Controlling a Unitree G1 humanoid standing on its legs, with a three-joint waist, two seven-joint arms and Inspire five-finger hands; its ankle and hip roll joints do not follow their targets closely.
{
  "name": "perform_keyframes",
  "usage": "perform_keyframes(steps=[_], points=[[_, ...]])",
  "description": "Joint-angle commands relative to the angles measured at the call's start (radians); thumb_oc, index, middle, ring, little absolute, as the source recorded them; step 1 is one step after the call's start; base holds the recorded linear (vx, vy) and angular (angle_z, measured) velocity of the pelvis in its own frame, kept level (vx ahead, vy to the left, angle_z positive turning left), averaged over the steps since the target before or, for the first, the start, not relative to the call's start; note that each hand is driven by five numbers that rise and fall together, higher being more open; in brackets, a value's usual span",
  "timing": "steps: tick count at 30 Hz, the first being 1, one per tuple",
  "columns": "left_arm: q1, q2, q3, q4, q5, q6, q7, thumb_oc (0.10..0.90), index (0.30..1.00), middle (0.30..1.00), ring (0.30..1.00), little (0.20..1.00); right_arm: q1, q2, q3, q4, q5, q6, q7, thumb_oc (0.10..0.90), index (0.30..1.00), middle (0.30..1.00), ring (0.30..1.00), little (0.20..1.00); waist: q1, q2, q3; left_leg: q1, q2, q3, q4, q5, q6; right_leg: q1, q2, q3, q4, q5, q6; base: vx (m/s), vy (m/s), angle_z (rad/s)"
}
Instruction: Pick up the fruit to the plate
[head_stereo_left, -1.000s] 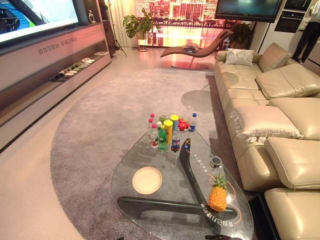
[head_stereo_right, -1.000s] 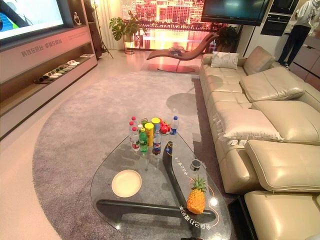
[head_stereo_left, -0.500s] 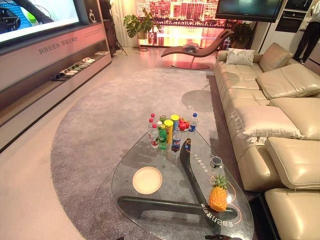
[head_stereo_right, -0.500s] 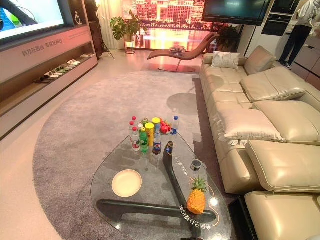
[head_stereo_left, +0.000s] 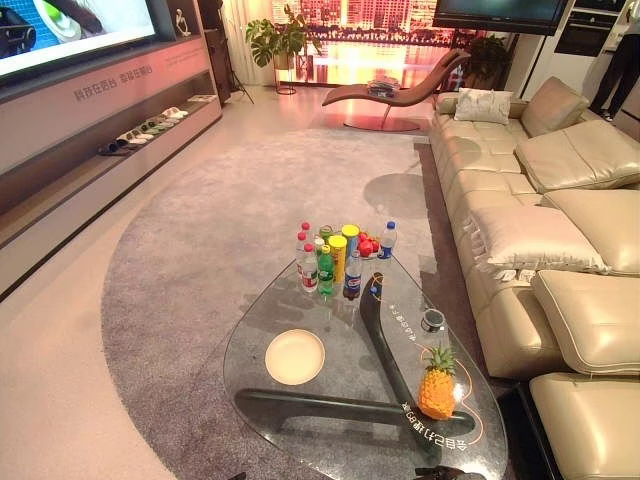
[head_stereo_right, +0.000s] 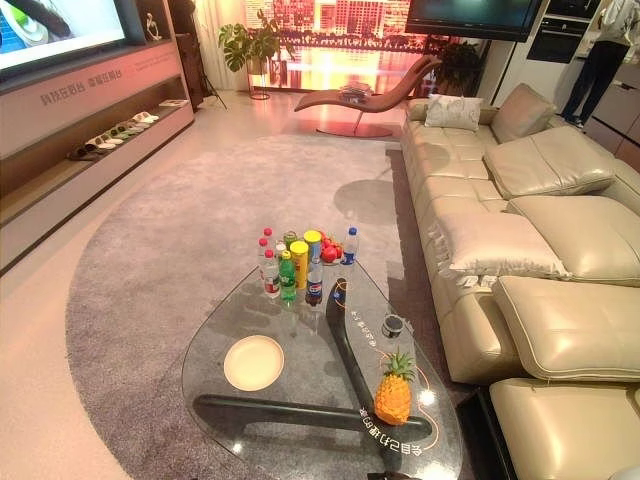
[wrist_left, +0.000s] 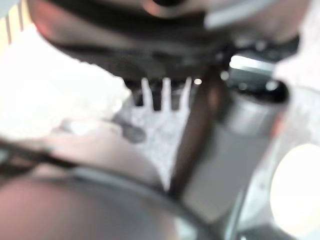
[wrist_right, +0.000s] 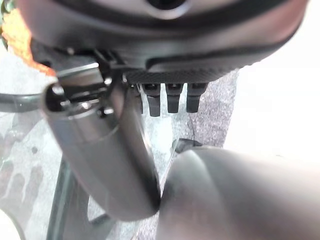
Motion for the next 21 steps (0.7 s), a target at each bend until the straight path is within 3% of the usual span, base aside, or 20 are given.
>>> perform_keyframes(steps=[1, 6, 10, 14, 16, 18, 21], points=[[-0.082, -0.01, -0.005, 0.036, -0.006, -0.06, 0.063, 0.8, 0.9, 0.9, 0.9, 0.9, -0.008, -0.02, 0.032, 0.067, -0.034, 0.018, -0.12, 0.8, 0.9, 0.9, 0.9, 0.9, 0.016, -0.033, 0.07, 0.0, -0.019, 0.008, 0.013, -0.068, -0.002, -0.026, -0.058, 0.015, 0.004, 0.015, 0.078, -0.08, -0.004, -0.01], [-0.096, -0.004, -0.022, 0.007, -0.033, -0.059, 0.073, 0.8, 0.9, 0.9, 0.9, 0.9, -0.018, -0.03, 0.003, 0.045, 0.059, -0.01, -0.222, 0.8, 0.9, 0.9, 0.9, 0.9, 0.011, -0.034, 0.11, -0.041, -0.016, 0.006, 0.018, -0.057, 0.004, -0.073, -0.05, 0.039, 0.017, 0.025, 0.076, -0.09, -0.005, -0.02], [-0.112, -0.001, -0.034, -0.021, -0.051, -0.115, 0.137, 0.8, 0.9, 0.9, 0.9, 0.9, -0.03, -0.038, -0.038, 0.026, 0.157, -0.065, -0.315, 0.8, 0.9, 0.9, 0.9, 0.9, 0.006, -0.037, 0.152, -0.065, -0.015, 0.002, 0.024, -0.053, 0.009, -0.104, -0.045, 0.055, 0.03, 0.029, 0.073, -0.06, -0.007, -0.02], [-0.098, 0.006, -0.038, -0.064, -0.047, -0.138, 0.178, 0.8, 0.9, 0.9, 0.9, 0.9, -0.027, -0.052, -0.081, -0.04, 0.204, -0.193, -0.463, 0.8, 0.9, 0.9, 0.9, 0.9, 0.012, -0.044, 0.187, -0.09, -0.02, -0.01, 0.054, -0.058, 0.01, -0.12, -0.043, 0.059, 0.049, 0.027, 0.069, -0.02, -0.028, -0.01], [-0.093, 0.009, -0.042, -0.074, -0.048, -0.141, 0.183, 0.8, 0.9, 0.9, 0.9, 0.9, -0.029, -0.057, -0.088, -0.069, 0.214, -0.214, -0.49, 0.8, 0.9, 0.9, 0.9, 0.9, 0.013, -0.046, 0.196, -0.099, -0.022, -0.013, 0.065, -0.06, 0.01, -0.127, -0.042, 0.059, 0.056, 0.024, 0.067, -0.02, -0.016, -0.01], [-0.082, 0.021, -0.049, -0.107, -0.058, -0.143, 0.185, 0.8, 0.9, 0.9, 0.9, 0.9, -0.033, -0.079, -0.095, -0.18, 0.198, -0.242, -0.572, 0.8, 0.9, 0.9, 0.9, 0.9, 0.013, -0.046, 0.225, -0.131, -0.028, -0.019, 0.099, -0.065, 0.01, -0.15, -0.039, 0.061, 0.078, 0.021, 0.06, -0.06, -0.034, 0.01], [-0.069, 0.035, -0.055, -0.148, -0.064, -0.134, 0.19, 0.8, 0.9, 0.9, 0.9, 0.9, -0.041, -0.106, -0.078, -0.325, 0.164, -0.229, -0.67, 0.8, 0.9, 0.9, 0.9, 0.9, 0.013, -0.051, 0.255, -0.164, -0.035, -0.021, 0.13, -0.069, 0.011, -0.173, -0.037, 0.063, 0.091, 0.02, 0.055, -0.05, -0.041, 0.04]])
